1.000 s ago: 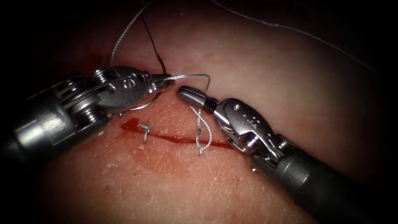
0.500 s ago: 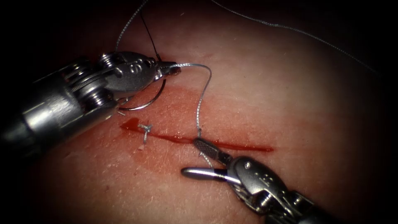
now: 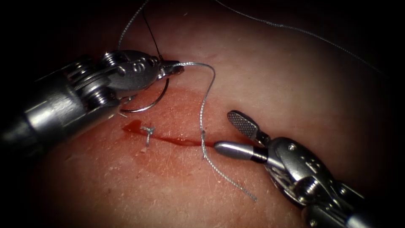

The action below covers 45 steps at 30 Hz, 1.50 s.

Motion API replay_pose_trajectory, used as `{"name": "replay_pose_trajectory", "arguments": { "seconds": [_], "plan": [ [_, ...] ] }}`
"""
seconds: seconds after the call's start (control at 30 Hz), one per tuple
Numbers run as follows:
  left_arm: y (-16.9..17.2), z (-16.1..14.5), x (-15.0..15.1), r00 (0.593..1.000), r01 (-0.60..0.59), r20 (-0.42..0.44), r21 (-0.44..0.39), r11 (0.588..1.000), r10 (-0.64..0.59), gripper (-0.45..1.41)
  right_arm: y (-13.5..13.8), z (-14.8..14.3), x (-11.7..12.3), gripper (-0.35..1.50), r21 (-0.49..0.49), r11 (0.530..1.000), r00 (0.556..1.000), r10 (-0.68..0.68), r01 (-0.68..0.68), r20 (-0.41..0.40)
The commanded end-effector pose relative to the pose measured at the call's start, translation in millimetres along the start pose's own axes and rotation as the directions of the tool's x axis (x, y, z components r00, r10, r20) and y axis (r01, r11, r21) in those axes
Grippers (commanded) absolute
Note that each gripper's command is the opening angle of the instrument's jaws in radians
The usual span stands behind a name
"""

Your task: Wound Closure

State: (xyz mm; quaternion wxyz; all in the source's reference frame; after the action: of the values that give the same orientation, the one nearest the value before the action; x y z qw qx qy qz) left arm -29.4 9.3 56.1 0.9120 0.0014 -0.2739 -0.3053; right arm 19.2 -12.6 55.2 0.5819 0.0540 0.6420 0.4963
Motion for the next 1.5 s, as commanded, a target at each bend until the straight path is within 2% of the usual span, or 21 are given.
{"name": "replay_pose_trajectory", "arguments": {
  "seconds": [0.03, 0.07, 0.1, 0.17, 0.3, 0.37, 0.6, 0.7, 0.73, 0.77, 0.8, 0.9, 1.0, 1.1, 1.17, 1.33, 1.5],
  "plan": [
    [0.7, -0.2, -1.3, 1.000, -0.001, 0.008, -0.005, 1.000, 0.001, -0.45, 0.8, 1.0, -0.4, 0.93, -0.023, 1.000, 1.000, 0.013, -0.013, 0.005],
    [0.6, -0.2, -1.3, 1.000, -0.001, 0.008, -0.006, 1.000, 0.001, -0.45, 1.1, 1.2, -0.7, 0.59, -0.032, 0.999, 0.999, 0.030, -0.029, 0.015],
    [0.3, -0.1, -1.1, 1.000, -0.001, 0.009, -0.009, 1.000, 0.001, -0.45, 1.7, 1.9, -1.4, -0.35, -0.032, 0.998, 0.998, 0.062, -0.061, 0.032],
    [-0.5, 0.0, -0.7, 1.000, -0.002, 0.014, -0.006, 1.000, 0.002, -0.45, 2.5, 3.0, -1.8, -0.35, -0.013, 0.990, 0.989, 0.138, -0.138, 0.048],
    [-3.0, -0.1, 0.4, 0.999, -0.002, 0.038, 0.031, 1.000, 0.001, -0.45, 4.8, 6.4, -3.0, -0.35, 0.091, 0.985, 0.985, 0.136, -0.145, 0.104],
    [-3.5, -0.3, 0.4, 0.999, 0.008, 0.042, 0.044, 0.999, -0.010, -0.45, 5.5, 8.2, -3.9, -0.35, 0.113, 0.983, 0.985, 0.129, -0.142, 0.118],
    [-6.0, 0.4, 1.6, 0.998, 0.040, 0.041, 0.114, 0.993, -0.045, -0.45, 7.0, 11.6, -3.6, -0.35, 0.175, 0.981, 0.994, 0.072, -0.086, 0.086],
    [-7.2, 1.3, 2.7, 0.999, 0.023, 0.022, 0.169, 0.985, -0.027, -0.45, 7.7, 11.8, -3.2, -0.35, 0.188, 0.978, 0.995, 0.077, -0.087, 0.059],
    [-7.8, 2.2, 3.6, 1.000, 0.022, -0.013, 0.196, 0.980, -0.020, -0.45, 8.0, 11.5, -2.9, -0.35, 0.226, 0.970, 0.995, 0.078, -0.089, 0.060],
    [-8.0, 3.0, 4.6, 0.999, 0.018, -0.053, 0.219, 0.976, -0.006, -0.45, 8.3, 10.9, -2.5, -0.35, 0.324, 0.941, 0.994, 0.075, -0.096, 0.079],
    [-8.1, 3.3, 4.9, 0.998, 0.013, -0.066, 0.226, 0.974, 0.002, -0.45, 8.4, 10.6, -2.3, -0.35, 0.355, 0.929, 0.993, 0.075, -0.103, 0.093],
    [-7.4, 4.7, 5.6, 0.994, 0.009, -0.107, 0.206, 0.978, 0.014, -0.45, 8.8, 9.8, -2.4, -0.35, 0.468, 0.873, 0.986, 0.073, -0.136, 0.152],
    [-6.7, 6.3, 5.2, 0.993, 0.006, -0.120, 0.200, 0.980, 0.019, -0.45, 8.4, 9.6, -3.7, -0.35, 0.568, 0.816, 0.986, 0.017, -0.110, 0.166],
    [-6.6, 7.3, 4.6, 0.992, -0.004, -0.122, 0.198, 0.980, 0.029, -0.45, 7.7, 10.1, -4.7, -0.35, 0.614, 0.782, 0.984, -0.005, -0.108, 0.179],
    [-6.6, 8.0, 4.0, 0.989, -0.051, -0.126, 0.175, 0.983, 0.073, -0.45, 6.8, 10.5, -5.7, -0.35, 0.679, 0.723, 0.978, -0.021, -0.128, 0.207],
    [-6.6, 8.7, 3.8, 0.966, -0.196, -0.150, 0.106, 0.975, 0.210, -0.45, 6.2, 10.4, -5.8, -0.35, 0.709, 0.690, 0.974, -0.023, -0.149, 0.227],
    [-5.7, 8.8, 3.9, 0.922, -0.329, -0.204, 0.039, 0.944, 0.329, -0.45, 6.1, 9.2, -5.2, -0.35, 0.729, 0.665, 0.969, -0.029, -0.164, 0.244]
  ]
}}
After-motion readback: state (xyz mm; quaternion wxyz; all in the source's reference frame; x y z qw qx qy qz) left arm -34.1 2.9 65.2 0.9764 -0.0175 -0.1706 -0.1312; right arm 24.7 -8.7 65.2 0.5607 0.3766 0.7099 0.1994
